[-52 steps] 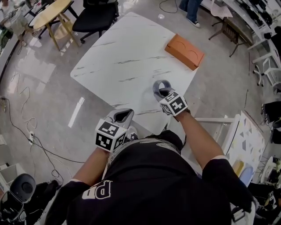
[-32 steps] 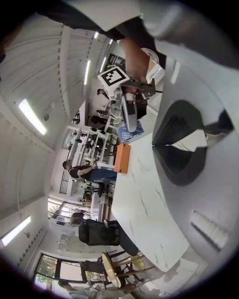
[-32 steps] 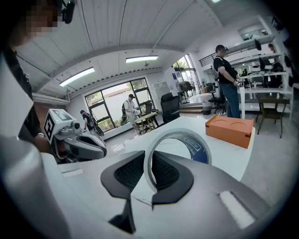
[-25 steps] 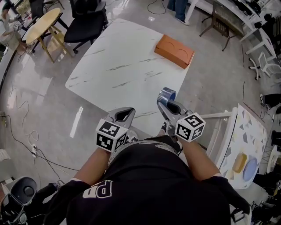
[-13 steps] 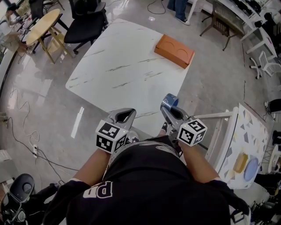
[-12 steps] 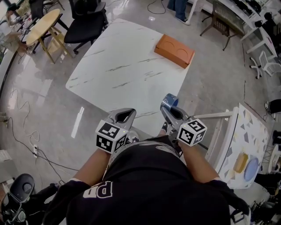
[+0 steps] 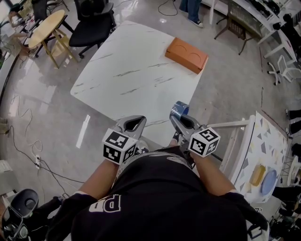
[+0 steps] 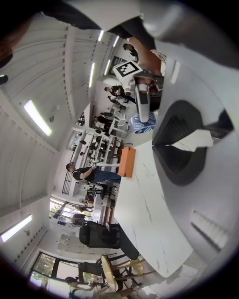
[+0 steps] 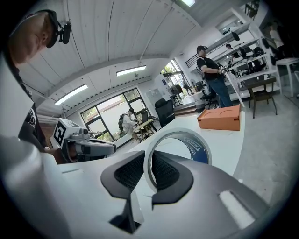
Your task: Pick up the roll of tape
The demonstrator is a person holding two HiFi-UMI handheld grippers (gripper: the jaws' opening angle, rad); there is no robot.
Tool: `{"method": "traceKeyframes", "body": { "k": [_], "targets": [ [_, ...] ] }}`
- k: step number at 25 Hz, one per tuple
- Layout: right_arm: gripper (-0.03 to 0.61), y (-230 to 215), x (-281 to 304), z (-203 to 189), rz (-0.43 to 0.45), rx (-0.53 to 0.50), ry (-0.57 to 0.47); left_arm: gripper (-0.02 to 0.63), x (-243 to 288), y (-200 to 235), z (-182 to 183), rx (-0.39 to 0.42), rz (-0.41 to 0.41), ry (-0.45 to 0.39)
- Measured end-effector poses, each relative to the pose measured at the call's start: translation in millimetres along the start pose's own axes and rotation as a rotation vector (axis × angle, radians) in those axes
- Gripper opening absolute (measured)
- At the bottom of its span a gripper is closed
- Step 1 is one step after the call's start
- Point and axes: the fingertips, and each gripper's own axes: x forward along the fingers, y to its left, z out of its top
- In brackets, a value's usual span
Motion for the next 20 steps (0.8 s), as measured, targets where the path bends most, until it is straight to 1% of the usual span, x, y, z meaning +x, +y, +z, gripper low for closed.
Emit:
{"method": "traceKeyframes", "body": {
  "k": [20],
  "targets": [
    [0.046, 6.4, -0.4, -1.3, 0.012, -0.022, 0.015, 0.060, -2.3, -2.8, -0.2, 0.002, 0.001, -0.002]
  ]
}}
